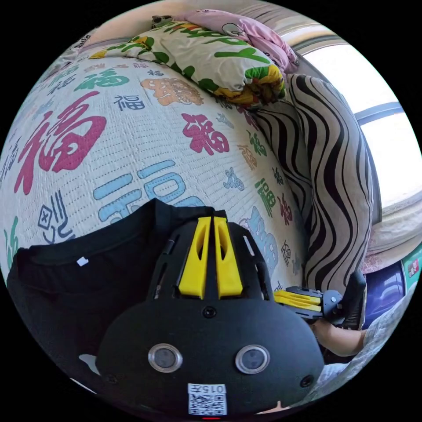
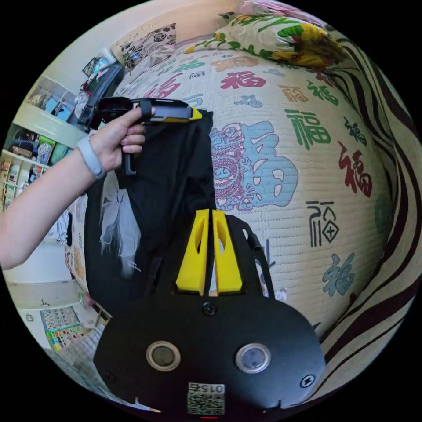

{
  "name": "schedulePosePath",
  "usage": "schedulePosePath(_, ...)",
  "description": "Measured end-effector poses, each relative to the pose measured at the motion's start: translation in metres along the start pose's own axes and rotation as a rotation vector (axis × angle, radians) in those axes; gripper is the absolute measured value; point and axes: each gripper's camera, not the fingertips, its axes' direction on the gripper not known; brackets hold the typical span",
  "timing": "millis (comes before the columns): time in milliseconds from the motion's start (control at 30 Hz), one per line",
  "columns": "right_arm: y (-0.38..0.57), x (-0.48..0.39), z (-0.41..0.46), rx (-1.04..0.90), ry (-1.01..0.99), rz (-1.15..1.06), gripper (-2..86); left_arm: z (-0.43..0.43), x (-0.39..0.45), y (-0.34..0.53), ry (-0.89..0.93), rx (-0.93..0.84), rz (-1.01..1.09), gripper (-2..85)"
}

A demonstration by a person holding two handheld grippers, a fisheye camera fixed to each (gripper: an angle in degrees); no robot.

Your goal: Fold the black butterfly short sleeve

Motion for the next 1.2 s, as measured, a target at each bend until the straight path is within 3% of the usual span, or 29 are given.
schedulePosePath(133, 0.01, 0.023, -0.014, 0.101, -0.12, 0.16, -0.2, -0.011, -0.009, -0.01, 0.003, 0.081, -0.051, 0.6)
schedulePosePath(233, 0.008, 0.021, -0.011, 0.099, -0.127, 0.155, 0.0, -0.005, -0.013, -0.012, -0.011, 0.034, -0.062, 2.5)
schedulePosePath(400, 0.009, 0.021, -0.024, 0.172, -0.138, 0.203, 2.7, -0.05, -0.016, 0.01, 0.02, 0.131, -0.102, 8.9)
schedulePosePath(567, -0.004, -0.024, -0.026, 0.118, -0.259, -0.002, 6.0, -0.076, 0.001, 0.07, -0.041, -0.016, -0.058, 8.8)
schedulePosePath(733, -0.016, -0.077, 0.014, -0.05, -0.12, -0.138, 5.1, -0.056, 0.016, 0.098, -0.176, -0.195, 0.04, 4.9)
schedulePosePath(833, -0.02, -0.091, 0.019, -0.041, -0.039, -0.144, 0.6, -0.064, 0.009, 0.105, -0.208, -0.141, 0.021, 0.0)
schedulePosePath(1033, -0.026, -0.111, 0.017, -0.018, -0.045, -0.199, -0.7, -0.107, -0.02, 0.119, -0.077, 0.008, -0.093, -0.8)
schedulePosePath(1200, -0.04, -0.141, 0.036, -0.088, -0.077, -0.267, -0.5, -0.113, -0.041, 0.137, -0.078, -0.02, -0.164, -0.5)
